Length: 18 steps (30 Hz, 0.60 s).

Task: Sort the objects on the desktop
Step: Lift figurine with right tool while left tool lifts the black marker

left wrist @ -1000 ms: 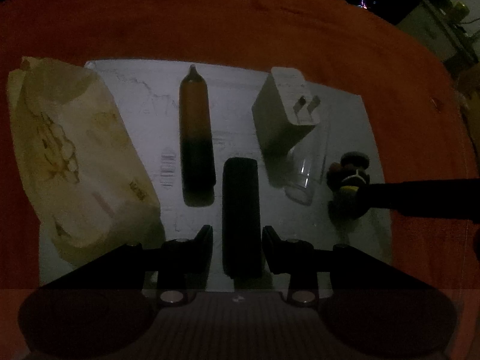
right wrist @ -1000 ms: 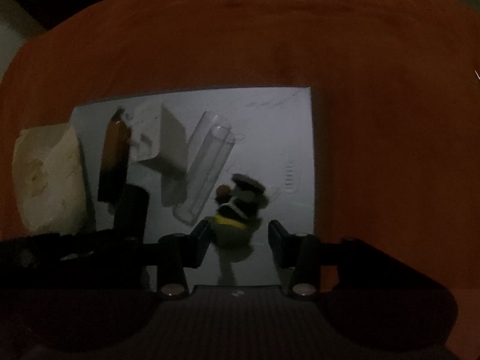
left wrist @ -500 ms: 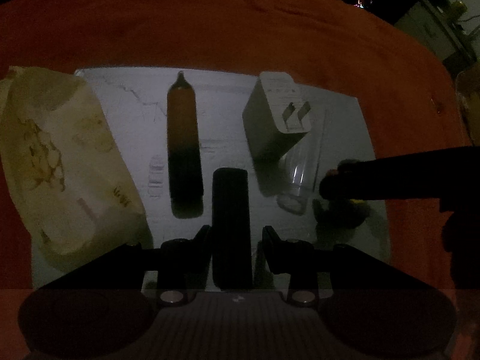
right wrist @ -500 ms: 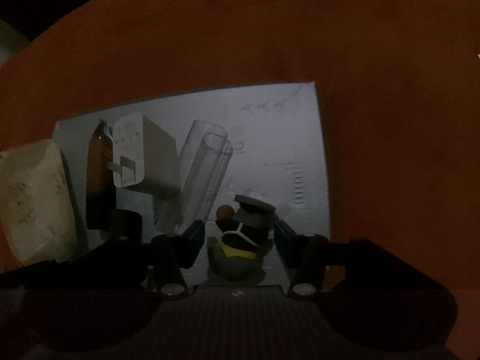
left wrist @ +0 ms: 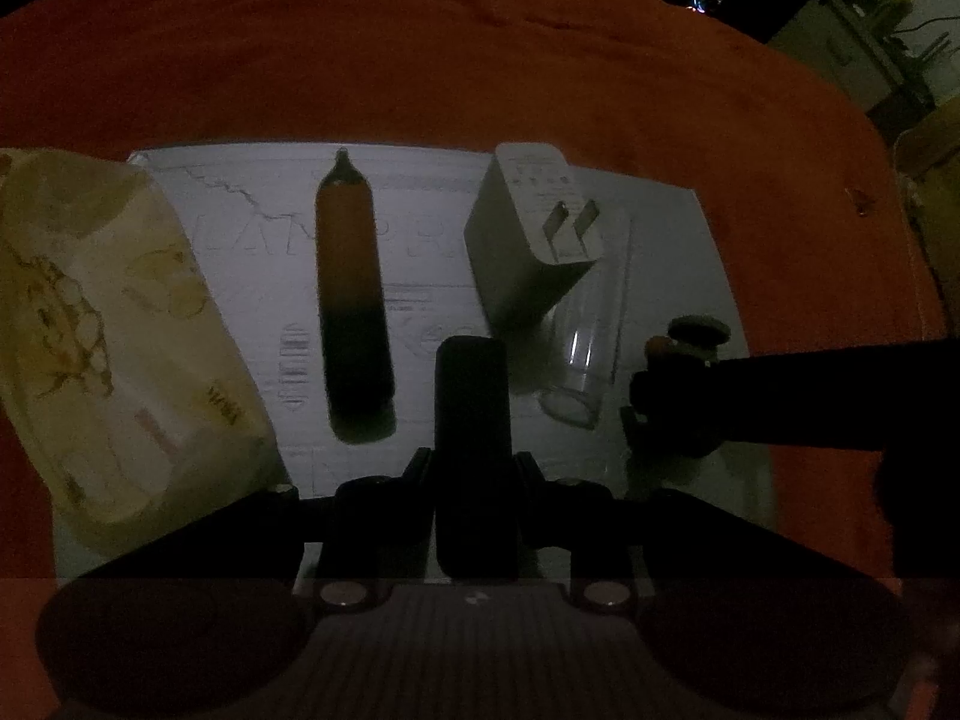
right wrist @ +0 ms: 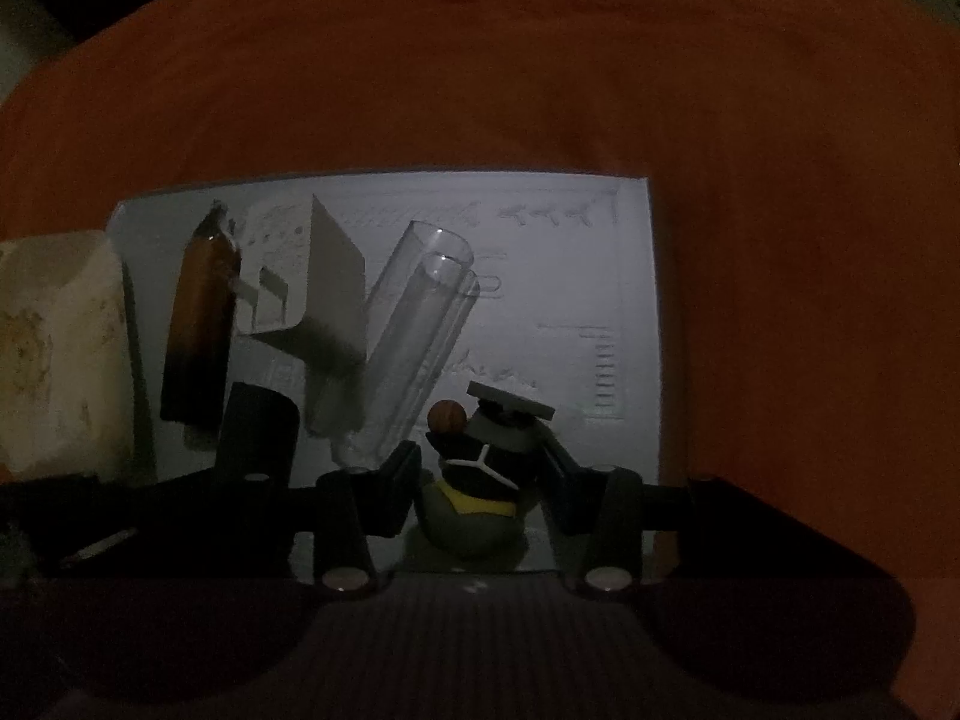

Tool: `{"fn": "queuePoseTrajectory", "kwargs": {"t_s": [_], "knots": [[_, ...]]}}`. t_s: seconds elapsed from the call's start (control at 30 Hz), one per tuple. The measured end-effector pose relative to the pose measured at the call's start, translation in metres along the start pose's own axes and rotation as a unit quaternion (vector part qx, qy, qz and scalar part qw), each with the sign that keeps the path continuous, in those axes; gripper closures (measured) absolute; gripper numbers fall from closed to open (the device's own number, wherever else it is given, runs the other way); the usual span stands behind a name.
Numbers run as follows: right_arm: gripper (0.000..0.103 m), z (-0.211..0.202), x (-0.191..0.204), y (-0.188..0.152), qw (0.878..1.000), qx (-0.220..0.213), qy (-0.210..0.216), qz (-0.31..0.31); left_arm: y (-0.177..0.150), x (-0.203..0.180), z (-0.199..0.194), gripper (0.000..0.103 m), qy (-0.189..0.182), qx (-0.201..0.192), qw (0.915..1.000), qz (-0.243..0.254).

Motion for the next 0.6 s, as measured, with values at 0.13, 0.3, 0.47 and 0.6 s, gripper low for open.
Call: {"fn": "queuePoseTrajectory", "kwargs": {"t_s": [0.13, 0.3, 0.47, 0.6], "knots": [[0.068, -0.008, 0.003, -0.004, 1.000, -0.006, 0.005, -0.006, 0.000, 0.002, -0.002, 0.080, 0.000, 0.000, 1.0000, -0.001], [0.075, -0.016, 0.008, -0.009, 1.000, -0.018, 0.014, -0.013, 0.001, 0.004, -0.005, 0.080, 0.001, -0.007, 1.0000, -0.007], [0.075, -0.019, 0.004, -0.015, 0.999, -0.024, 0.012, -0.020, 0.001, 0.005, -0.012, 0.080, 0.000, -0.013, 0.9999, -0.011], [0.075, -0.020, 0.011, -0.014, 0.999, -0.030, 0.009, -0.024, 0.003, 0.006, -0.020, 0.080, -0.004, -0.018, 0.9998, -0.012]]}}
Point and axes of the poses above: each gripper's, at about its wrist camera, not at the fingertips, and z roughly the way its jaws point, x to its left, y to its top, the point moved 3 cm from there along z, roughly the way its jaws point, and after that the axes turned 6 degrees about y, right-handed, at the moved point
